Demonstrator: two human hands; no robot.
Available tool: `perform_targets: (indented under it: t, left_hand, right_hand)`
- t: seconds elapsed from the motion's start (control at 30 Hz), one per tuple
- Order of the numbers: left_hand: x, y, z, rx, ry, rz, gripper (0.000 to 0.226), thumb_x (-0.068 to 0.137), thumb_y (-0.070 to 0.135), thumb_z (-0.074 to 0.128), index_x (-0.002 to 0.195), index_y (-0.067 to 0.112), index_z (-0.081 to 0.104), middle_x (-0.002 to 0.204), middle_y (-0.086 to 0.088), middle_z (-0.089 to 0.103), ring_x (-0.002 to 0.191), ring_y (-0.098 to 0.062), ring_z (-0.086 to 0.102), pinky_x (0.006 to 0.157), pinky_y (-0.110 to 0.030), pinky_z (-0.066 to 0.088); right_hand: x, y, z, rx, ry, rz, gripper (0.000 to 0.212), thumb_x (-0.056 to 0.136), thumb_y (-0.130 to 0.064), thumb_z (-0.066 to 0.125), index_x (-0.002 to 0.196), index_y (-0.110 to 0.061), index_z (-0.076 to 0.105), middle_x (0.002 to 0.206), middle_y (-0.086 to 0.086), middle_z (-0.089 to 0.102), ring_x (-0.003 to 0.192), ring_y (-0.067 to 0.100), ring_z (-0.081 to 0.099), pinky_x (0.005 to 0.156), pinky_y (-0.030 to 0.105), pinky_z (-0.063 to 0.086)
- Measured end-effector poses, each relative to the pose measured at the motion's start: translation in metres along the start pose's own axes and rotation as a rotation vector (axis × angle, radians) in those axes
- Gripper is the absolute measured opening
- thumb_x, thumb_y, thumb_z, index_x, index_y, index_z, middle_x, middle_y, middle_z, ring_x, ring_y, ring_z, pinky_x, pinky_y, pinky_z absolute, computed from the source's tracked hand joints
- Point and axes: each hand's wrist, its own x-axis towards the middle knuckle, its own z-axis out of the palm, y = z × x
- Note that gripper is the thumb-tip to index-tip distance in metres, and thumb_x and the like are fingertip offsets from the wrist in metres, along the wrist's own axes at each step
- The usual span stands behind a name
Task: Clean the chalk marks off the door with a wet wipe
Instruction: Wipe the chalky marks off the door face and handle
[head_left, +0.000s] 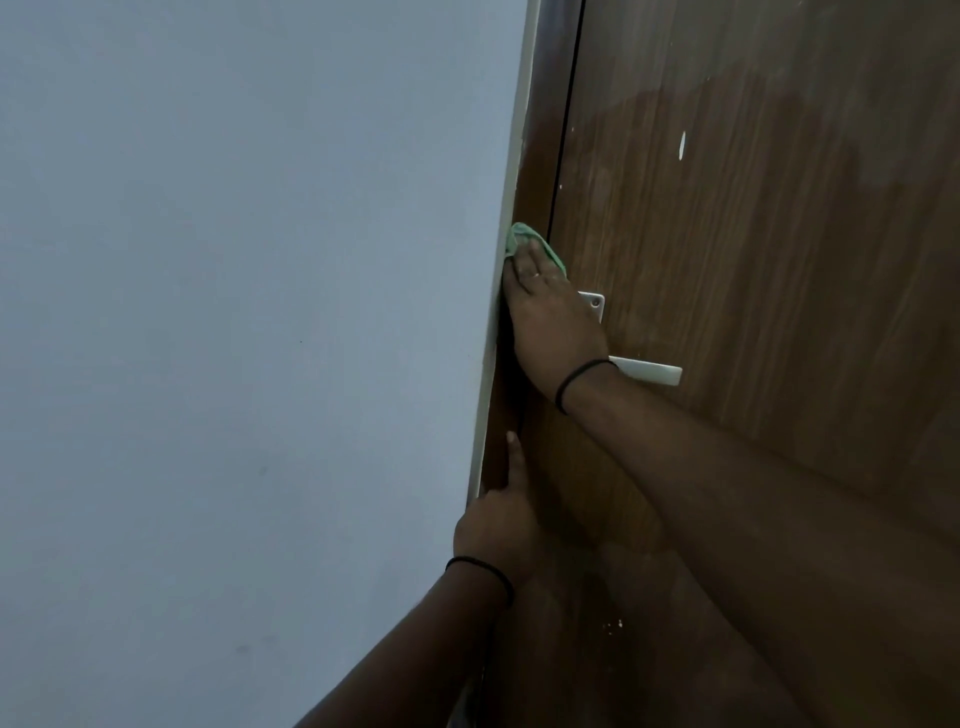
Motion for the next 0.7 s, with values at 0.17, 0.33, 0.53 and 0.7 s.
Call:
perform_targets:
  t: [0.17, 0.33, 0.53, 0.7]
  left_hand:
    - [-0.003, -0.007, 0.013, -0.022, -0.022, 0.000, 0.090, 0.098, 0.031, 0.044, 0.146, 0.032, -0.032, 0.114, -0.015, 0.065, 0.076, -0.022, 0.062, 0.070, -0.037, 0.055]
    - [-0.016, -0.013, 0.018, -0.027, -0.115, -0.033, 0.088, 0.097, 0.031, 0.044, 0.150, 0.027, -0.027, 0.131, -0.018, 0.058, 0.085, -0.024, 0.065, 0.076, -0.038, 0.056]
    - [-0.015, -0.016, 0.006, -0.010, -0.039, -0.047, 0.085, 0.099, 0.029, 0.043, 0.151, 0.022, -0.023, 0.104, -0.009, 0.067, 0.073, -0.014, 0.057, 0.069, -0.030, 0.053]
    - [-0.017, -0.011, -0.001, -0.049, -0.027, -0.022, 0.079, 0.099, 0.031, 0.042, 0.155, 0.021, -0.011, 0.106, -0.009, 0.068, 0.083, -0.019, 0.063, 0.072, -0.033, 0.052]
  right_hand:
    - [-0.030, -0.001, 0.001, -0.142, -0.098, -0.176, 0.051, 0.096, -0.004, 0.046, 0.145, -0.003, 0.035, 0.155, 0.017, 0.029, 0.145, 0.030, 0.025, 0.110, 0.044, 0.037]
    - [-0.040, 0.010, -0.014, -0.199, -0.219, -0.434, 0.024, 0.094, -0.012, 0.056, 0.116, -0.011, 0.065, 0.122, 0.010, 0.064, 0.110, 0.028, 0.063, 0.082, 0.039, 0.056]
    - [-0.015, 0.031, -0.040, 0.268, -0.035, -0.164, 0.023, 0.089, 0.001, 0.059, 0.111, -0.001, 0.066, 0.113, 0.020, 0.065, 0.105, 0.034, 0.063, 0.089, 0.037, 0.051]
    - [0.035, 0.020, -0.039, 0.227, 0.033, 0.150, 0.035, 0.092, 0.008, 0.043, 0.125, 0.003, 0.055, 0.121, 0.027, 0.052, 0.108, 0.036, 0.051, 0.086, 0.026, 0.037]
